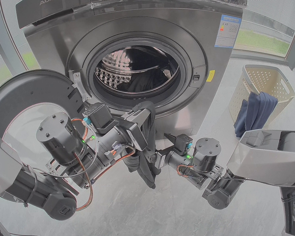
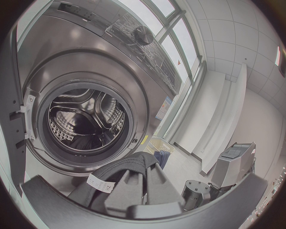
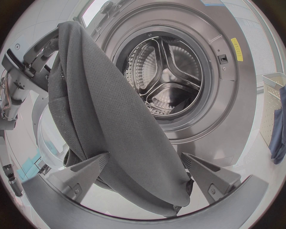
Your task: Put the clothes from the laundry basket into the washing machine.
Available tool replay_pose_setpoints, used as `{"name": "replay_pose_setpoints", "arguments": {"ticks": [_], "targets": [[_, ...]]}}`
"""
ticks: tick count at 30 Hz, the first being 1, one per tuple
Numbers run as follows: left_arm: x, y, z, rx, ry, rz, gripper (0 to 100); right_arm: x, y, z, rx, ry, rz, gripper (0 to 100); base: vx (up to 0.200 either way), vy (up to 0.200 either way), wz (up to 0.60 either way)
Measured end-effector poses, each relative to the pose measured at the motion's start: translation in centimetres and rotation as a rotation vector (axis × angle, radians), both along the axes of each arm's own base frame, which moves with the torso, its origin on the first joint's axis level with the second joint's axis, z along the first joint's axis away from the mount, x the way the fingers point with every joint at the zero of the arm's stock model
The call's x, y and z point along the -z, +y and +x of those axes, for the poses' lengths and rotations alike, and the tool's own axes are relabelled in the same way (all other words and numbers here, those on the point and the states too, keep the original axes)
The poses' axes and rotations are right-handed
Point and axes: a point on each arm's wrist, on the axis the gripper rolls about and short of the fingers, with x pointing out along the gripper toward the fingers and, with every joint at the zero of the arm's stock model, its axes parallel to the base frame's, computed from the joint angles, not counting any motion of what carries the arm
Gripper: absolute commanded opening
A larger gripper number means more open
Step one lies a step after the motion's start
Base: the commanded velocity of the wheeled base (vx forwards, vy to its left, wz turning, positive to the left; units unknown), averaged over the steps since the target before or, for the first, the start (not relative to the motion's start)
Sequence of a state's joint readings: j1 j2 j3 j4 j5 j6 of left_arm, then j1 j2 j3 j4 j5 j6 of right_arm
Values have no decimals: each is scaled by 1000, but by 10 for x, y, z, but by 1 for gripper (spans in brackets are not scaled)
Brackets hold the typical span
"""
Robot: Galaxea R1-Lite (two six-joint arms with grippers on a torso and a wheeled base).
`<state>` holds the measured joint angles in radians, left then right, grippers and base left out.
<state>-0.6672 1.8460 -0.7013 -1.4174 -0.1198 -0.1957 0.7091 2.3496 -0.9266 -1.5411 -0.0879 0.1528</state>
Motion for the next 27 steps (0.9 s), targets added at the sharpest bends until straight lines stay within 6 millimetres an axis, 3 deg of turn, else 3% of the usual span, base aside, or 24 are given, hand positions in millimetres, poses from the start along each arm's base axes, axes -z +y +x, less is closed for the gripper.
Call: {"name": "replay_pose_setpoints", "arguments": {"ticks": [6,18,27], "targets": [[0,0,0,-1,2,1,0,-7,-21,15,62,-14,7,100,0,0,0],[1,-1,1,2,1,2,0,-27,-84,34,214,-36,1,100,0,0,0],[2,-1,0,2,3,3,0,-34,-107,40,273,-42,4,100,0,0,0]]}}
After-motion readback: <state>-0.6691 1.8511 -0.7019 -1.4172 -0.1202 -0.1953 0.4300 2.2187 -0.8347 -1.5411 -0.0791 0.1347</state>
